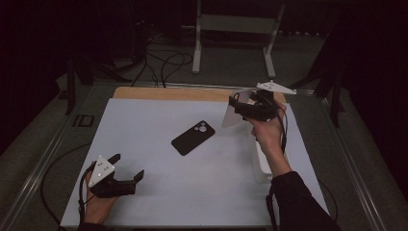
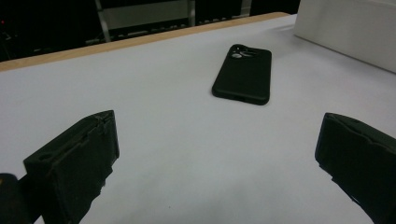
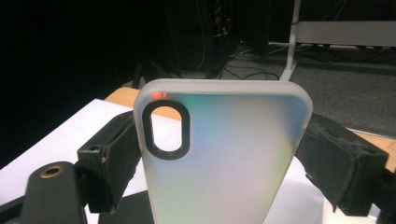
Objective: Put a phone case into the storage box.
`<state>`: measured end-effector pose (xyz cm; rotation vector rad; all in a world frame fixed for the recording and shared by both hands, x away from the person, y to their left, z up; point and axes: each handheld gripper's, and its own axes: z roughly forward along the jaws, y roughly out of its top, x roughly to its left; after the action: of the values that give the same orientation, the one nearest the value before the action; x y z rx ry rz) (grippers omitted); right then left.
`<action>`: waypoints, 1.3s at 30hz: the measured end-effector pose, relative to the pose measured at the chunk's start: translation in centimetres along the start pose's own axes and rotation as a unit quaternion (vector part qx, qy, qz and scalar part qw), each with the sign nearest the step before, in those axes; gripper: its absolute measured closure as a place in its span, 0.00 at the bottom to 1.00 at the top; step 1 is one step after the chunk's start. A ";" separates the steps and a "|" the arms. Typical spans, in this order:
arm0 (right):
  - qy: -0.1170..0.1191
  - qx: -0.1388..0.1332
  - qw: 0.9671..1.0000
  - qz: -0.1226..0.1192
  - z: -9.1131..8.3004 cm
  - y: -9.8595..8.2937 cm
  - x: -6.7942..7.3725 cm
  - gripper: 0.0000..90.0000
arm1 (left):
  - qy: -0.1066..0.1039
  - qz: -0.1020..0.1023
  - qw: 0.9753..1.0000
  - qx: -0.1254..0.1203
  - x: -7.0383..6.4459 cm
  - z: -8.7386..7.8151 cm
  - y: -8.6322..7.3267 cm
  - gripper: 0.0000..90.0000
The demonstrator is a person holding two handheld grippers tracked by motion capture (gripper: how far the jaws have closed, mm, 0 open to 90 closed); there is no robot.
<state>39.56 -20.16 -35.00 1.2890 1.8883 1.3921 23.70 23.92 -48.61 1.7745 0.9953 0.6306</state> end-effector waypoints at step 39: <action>-0.109 0.010 0.994 0.006 0.7 0.9 -5.7 0.19 | 0.002 -0.007 1.000 -0.006 0.0 -0.2 0.0 0.00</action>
<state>43.13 -24.78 -35.32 1.4034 1.7540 1.1878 23.55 24.04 -48.53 1.7556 1.0037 0.6301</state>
